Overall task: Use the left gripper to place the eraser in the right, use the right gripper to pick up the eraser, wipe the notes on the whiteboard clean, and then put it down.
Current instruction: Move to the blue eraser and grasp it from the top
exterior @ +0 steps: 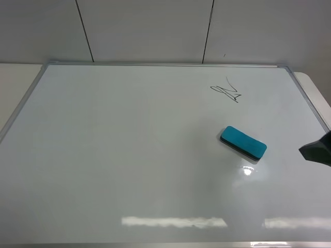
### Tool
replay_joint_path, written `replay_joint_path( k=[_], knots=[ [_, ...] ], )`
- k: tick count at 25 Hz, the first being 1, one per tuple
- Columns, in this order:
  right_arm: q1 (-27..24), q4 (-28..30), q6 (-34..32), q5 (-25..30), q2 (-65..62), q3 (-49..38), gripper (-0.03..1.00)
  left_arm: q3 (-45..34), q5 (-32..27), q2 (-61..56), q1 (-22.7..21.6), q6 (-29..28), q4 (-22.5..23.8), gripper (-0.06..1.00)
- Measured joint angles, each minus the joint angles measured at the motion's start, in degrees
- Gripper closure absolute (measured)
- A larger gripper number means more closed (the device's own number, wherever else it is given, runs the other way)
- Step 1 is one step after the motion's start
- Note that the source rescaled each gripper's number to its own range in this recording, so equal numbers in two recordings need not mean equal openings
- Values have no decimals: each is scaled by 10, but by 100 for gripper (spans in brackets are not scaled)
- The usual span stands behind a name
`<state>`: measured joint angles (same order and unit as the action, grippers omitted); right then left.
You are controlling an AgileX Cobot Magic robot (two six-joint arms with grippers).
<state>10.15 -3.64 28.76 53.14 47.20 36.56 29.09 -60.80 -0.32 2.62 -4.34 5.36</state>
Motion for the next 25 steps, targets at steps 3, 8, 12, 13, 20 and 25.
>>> replay_joint_path(
  k=[3, 8, 12, 13, 20, 25],
  knots=[
    [29, 17, 8, -42, 114, 35, -3, 0, 0, 0, 0, 0, 0, -6],
    [37, -17, 79, -77, 320, 109, -3, 0, 0, 0, 0, 0, 0, -6],
    [37, -55, 140, -119, 393, 125, -3, 0, 0, 0, 0, 0, 0, -6],
    [37, -61, 148, -130, 406, 126, -3, 0, 0, 0, 0, 0, 0, -6],
    [37, -91, 189, -196, 479, 126, -3, 0, 0, 0, 0, 0, 0, -6],
    [37, -112, 210, -217, 514, 126, -3, 0, 0, 0, 0, 0, 0, -6]
  ],
)
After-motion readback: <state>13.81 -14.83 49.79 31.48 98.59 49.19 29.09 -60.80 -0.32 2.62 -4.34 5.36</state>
